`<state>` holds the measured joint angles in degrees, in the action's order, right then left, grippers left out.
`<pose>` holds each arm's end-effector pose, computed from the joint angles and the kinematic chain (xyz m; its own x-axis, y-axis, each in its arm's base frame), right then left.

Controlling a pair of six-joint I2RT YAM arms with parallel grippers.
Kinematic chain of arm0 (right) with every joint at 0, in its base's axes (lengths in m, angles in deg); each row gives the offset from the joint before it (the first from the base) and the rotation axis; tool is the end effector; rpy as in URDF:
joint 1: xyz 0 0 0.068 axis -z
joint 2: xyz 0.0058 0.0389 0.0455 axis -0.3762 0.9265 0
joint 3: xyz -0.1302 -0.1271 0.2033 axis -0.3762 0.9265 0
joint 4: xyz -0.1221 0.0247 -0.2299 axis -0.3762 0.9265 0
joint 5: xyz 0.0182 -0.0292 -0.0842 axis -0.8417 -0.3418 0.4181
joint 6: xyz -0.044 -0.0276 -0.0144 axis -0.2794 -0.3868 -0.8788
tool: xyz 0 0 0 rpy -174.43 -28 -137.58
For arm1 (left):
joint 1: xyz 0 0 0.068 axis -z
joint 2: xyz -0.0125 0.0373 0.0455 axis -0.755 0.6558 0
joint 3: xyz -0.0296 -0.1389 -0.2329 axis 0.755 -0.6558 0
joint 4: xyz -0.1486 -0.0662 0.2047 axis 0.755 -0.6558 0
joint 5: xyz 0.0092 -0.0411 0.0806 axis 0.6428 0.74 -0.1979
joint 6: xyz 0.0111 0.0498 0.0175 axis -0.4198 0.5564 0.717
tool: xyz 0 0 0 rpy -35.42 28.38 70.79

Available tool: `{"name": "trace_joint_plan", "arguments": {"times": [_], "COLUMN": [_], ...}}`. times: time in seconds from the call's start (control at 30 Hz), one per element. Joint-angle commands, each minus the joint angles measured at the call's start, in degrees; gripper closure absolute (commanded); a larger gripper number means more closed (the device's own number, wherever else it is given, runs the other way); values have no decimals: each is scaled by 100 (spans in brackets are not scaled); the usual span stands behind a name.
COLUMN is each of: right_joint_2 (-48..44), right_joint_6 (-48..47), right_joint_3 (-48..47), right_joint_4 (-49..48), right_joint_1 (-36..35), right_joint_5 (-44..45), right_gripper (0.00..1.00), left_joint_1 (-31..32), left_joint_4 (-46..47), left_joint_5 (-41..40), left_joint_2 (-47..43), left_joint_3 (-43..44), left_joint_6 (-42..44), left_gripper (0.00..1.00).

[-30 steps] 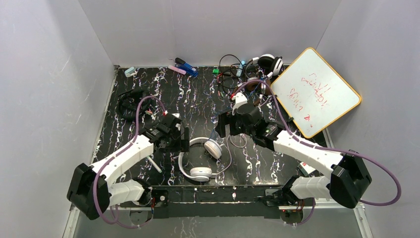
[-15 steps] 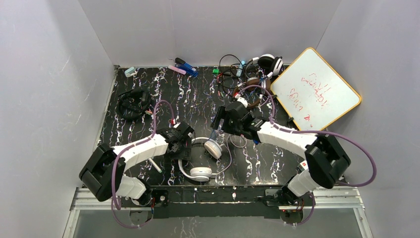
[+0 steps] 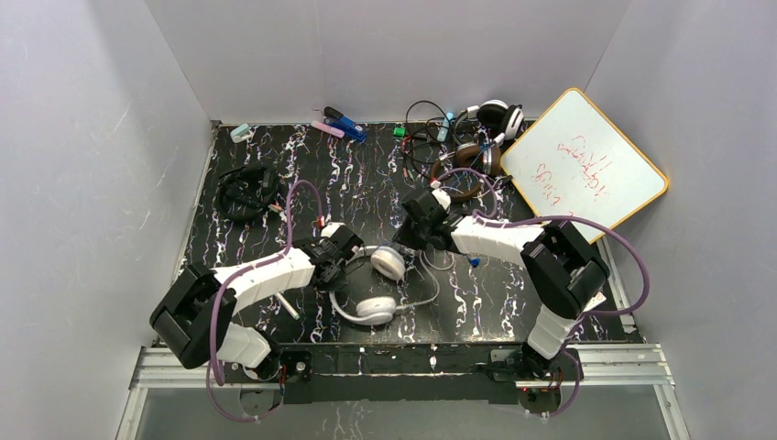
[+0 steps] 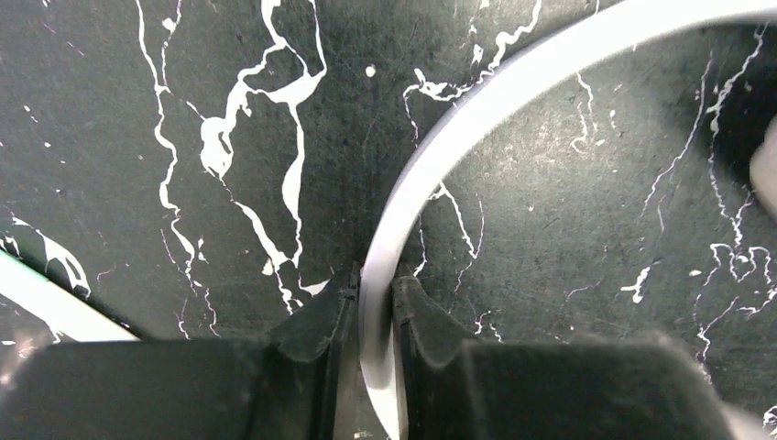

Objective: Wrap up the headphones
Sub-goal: Pick up the headphones from the center of the board.

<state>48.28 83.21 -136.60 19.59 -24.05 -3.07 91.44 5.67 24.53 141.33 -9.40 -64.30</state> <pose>0.2561 0.2562 0.1857 -0.7640 0.4834 -0.4274 0.1903 0.8017 0.5667 0.1871 -0.1556 0.1676 -0.8699 0.0071 -0.4933 0.0169 0.9997 -0.0153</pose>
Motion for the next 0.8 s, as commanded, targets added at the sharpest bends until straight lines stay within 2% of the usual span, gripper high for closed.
{"name": "trace_joint_plan", "arguments": {"times": [0.0,0.03,0.07,0.23,0.37,0.57,0.63,0.67,0.77], "right_joint_2": [-149,-261,-420,-1511,-2446,-3319,-3471,-3530,-3622], "right_joint_6": [103,61,7,-389,-731,-1478,-1968,-2342,-2806], "right_joint_3": [-283,-315,-318,-105,164,313,310,325,372], "right_joint_4": [-53,46,152,307,337,460,280,58,-800], "right_joint_1": [135,208,299,907,1340,1679,1698,1697,1701], "right_joint_5": [127,201,271,563,1135,1957,1642,1195,-772], "right_gripper": [89,96,99,99,99,99,99,99,99], "left_joint_1": [0,-2,3,-3,-2,-2,2,-4,-3], "left_joint_4": [-218,-293,-347,-665,-861,-655,-563,-464,-187], "left_joint_5": [-833,-951,-1063,-1563,-2000,-2094,-2033,-1936,-1575], "left_joint_2": [-150,-265,-380,-983,-1397,-2051,-2193,-2254,-2287], "left_joint_3": [7,50,105,398,597,610,611,603,634], "left_joint_6": [-25,-7,23,176,227,558,703,816,1014], "left_gripper": [95,96,97,100,100,100,100,100,100]}}
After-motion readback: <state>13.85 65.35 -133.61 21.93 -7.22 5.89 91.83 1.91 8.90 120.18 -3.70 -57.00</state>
